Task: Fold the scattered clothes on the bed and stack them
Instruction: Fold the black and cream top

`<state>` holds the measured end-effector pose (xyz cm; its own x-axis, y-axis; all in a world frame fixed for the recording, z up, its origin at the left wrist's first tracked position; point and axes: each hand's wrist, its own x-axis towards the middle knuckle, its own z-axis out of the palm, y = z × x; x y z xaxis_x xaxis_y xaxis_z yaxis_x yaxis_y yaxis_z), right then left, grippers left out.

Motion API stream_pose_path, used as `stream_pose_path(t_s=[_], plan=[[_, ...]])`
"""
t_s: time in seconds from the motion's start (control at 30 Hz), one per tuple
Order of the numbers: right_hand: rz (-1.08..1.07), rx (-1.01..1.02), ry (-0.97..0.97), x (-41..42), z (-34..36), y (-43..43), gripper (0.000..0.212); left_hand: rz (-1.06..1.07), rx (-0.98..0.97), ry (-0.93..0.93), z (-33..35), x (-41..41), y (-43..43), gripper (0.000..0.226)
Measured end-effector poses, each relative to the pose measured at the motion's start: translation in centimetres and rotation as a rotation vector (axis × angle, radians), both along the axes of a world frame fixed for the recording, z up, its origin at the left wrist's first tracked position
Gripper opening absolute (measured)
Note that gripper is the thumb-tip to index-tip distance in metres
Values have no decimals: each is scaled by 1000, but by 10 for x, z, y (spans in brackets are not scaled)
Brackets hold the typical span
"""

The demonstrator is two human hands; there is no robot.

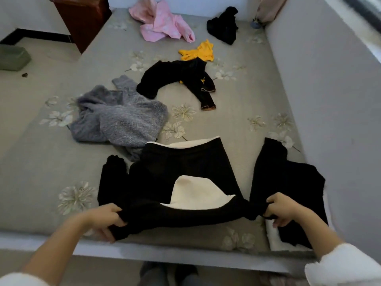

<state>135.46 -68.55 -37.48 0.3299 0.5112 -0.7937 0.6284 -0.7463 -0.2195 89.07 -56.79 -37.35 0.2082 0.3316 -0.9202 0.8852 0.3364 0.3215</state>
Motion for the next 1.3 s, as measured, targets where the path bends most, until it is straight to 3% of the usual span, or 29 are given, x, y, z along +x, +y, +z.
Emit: stream_pose_path(t_s=[0.07, 0.2, 0.33, 0.43, 0.5, 0.57, 0.63, 0.73, 0.9, 1.0, 1.17, 1.3], plan=[[-73, 53, 57, 11, 23, 17, 3, 65, 60, -9, 17, 9, 21, 19], [-431, 300, 195, 18, 47, 64, 16, 354, 314, -132, 44, 51, 73, 21], [-767, 601, 282, 24, 51, 105, 20, 411, 653, -282, 72, 88, 120, 18], [-645, 898, 38, 33, 97, 139, 13, 411, 1051, -324, 129, 110, 154, 14], [-576, 1179, -105, 67, 192, 146, 3, 373, 1351, -421, 217, 151, 183, 16], [-504, 1301, -245, 66, 227, 149, 3, 395, 1529, -417, 246, 144, 193, 23], [-406, 1435, -266, 57, 242, 141, 8, 352, 1636, -460, 247, 131, 186, 23], [-326, 1506, -284, 48, 230, 120, 16, 327, 1648, -493, 217, 109, 162, 19], [-157, 1309, -230, 46, 137, 74, 18, 167, 1501, -259, 94, 70, 106, 34], [-120, 1030, -177, 36, 68, 41, 24, 100, 1320, -174, 13, 56, 65, 36], [-8, 412, -146, 6, -23, -6, 13, -39, 811, 28, -85, 44, -3, 33], [88, 146, -154, -9, -63, -36, 23, -247, 702, 171, -118, 35, -36, 39]])
